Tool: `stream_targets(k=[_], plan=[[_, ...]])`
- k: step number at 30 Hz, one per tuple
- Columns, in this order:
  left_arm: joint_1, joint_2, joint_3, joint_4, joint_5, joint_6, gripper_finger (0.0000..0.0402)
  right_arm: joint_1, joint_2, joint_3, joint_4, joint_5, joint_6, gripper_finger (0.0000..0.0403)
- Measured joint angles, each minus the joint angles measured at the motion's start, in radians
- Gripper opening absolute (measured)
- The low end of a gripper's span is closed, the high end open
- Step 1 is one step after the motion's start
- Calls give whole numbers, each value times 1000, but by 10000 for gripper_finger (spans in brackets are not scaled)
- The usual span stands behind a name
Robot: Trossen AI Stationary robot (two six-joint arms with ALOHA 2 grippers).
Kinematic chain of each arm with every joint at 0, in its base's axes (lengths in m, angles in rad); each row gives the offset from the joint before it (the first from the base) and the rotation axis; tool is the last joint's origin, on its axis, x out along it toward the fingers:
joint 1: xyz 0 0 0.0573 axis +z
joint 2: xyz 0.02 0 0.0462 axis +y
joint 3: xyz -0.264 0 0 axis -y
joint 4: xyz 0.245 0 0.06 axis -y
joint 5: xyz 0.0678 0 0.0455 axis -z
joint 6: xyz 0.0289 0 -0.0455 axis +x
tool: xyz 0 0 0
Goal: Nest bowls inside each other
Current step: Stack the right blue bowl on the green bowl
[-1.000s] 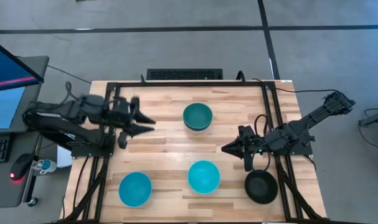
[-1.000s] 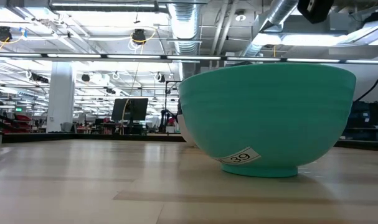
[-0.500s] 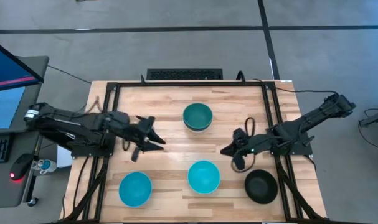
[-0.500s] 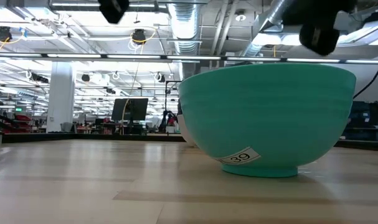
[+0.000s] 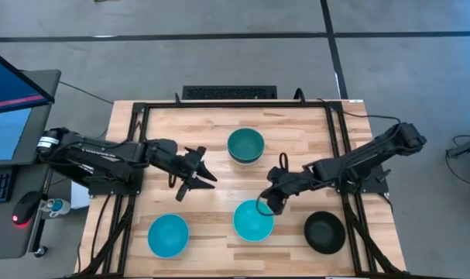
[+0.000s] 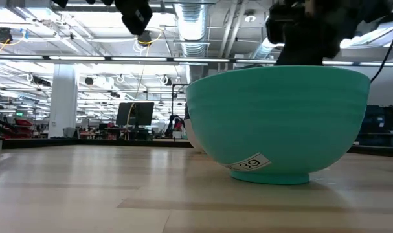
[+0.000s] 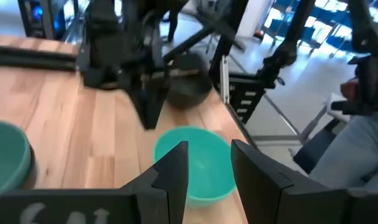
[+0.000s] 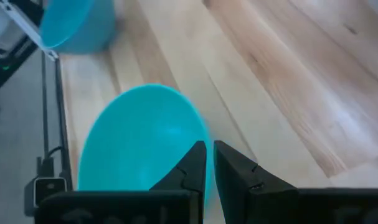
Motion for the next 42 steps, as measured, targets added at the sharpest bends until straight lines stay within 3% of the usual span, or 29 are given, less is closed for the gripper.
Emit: stream_targets(k=[9,19,25,42], plan=[[27,-30,0,-35,135,60,112,-19,123,112,-17,-79,-27,54],[58,-49,0,-67,239,74,112,9,271,319,-339,-51,-178,54],[69,-55,0,-57,239,66,112,-4,286,374,-349,-32,-238,54],[74,-55,0,-51,230,48,112,-14,286,373,-400,-34,-266,54]])
